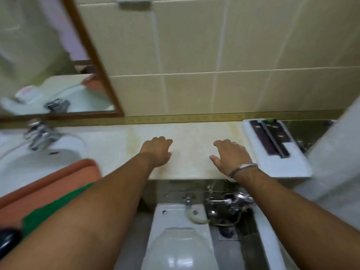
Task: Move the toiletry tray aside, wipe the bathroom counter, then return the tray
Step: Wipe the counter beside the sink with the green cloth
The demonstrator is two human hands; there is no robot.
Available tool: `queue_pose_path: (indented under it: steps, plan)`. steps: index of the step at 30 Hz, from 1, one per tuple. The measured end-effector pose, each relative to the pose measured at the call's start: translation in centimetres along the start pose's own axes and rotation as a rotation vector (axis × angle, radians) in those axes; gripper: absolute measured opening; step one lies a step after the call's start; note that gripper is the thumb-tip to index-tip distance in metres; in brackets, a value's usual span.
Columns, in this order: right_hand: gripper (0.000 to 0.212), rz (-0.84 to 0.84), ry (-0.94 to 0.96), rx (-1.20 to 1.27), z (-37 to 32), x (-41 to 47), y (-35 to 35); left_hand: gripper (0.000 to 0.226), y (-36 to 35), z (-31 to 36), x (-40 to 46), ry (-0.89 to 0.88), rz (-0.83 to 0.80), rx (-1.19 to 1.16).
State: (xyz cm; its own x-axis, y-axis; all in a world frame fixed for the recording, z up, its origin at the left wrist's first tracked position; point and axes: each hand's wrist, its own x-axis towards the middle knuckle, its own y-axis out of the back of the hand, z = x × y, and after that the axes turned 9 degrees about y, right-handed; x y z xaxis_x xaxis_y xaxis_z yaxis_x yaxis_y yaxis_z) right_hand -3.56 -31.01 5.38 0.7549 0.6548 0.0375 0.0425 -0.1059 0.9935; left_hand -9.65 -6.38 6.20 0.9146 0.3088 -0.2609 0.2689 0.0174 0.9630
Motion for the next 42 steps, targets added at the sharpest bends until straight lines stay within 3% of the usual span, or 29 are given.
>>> queue_pose_path:
  steps: [5, 8, 12, 16, 19, 23, 26, 29, 32, 36, 39, 42]
  plan:
    - [0.051, -0.085, 0.551, -0.031, -16.7, 6.4, -2.1, 0.044, -1.4, -17.3, -8.8, 0.320, -0.112, 0.026]
    - [0.048, -0.165, 0.739, 0.024, -25.8, 8.7, -4.2, 0.049, -3.1, -23.8, -12.1, 0.491, -0.141, -0.063]
    - [0.032, -0.312, 0.793, 0.097, -34.7, 10.8, -7.6, 0.044, -6.4, -28.0, -14.0, 0.599, -0.255, -0.154]
    - [0.059, -0.373, 0.833, -0.022, -38.4, 12.1, -11.7, 0.040, -8.9, -29.6, -14.2, 0.633, -0.377, -0.142]
    - [0.060, -0.385, 0.741, 0.007, -39.2, 13.0, -12.8, 0.039, -9.3, -30.5, -14.0, 0.667, -0.421, -0.116]
    - [0.043, -0.606, 0.603, 0.120, -39.7, 14.3, -12.0, 0.043, -9.1, -32.1, -13.8, 0.657, -0.495, -0.181]
    - [0.036, -0.765, 0.470, 0.434, -39.6, 14.9, -10.2, 0.056, -8.3, -33.2, -13.6, 0.676, -0.609, -0.248]
    - [0.037, -0.791, 0.343, 0.823, -38.4, 14.9, -7.5, 0.060, -6.0, -34.4, -13.0, 0.666, -0.653, -0.332]
    - [0.030, -0.730, 0.267, 1.093, -35.4, 13.7, -5.1, 0.066, -2.3, -34.7, -11.7, 0.628, -0.648, -0.438]
    - [0.019, -0.632, -0.050, 1.430, -28.7, 11.1, -4.9, 0.059, 0.2, -32.5, -9.2, 0.581, -0.563, -0.771]
    - [0.014, -0.511, -0.327, 1.584, -21.9, 7.7, -6.5, 0.043, -1.5, -27.2, -6.1, 0.502, -0.534, -1.115]
    - [0.013, -0.305, -0.559, 1.610, -15.1, 4.1, -8.1, 0.035, -4.7, -19.0, -2.1, 0.417, -0.532, -1.273]
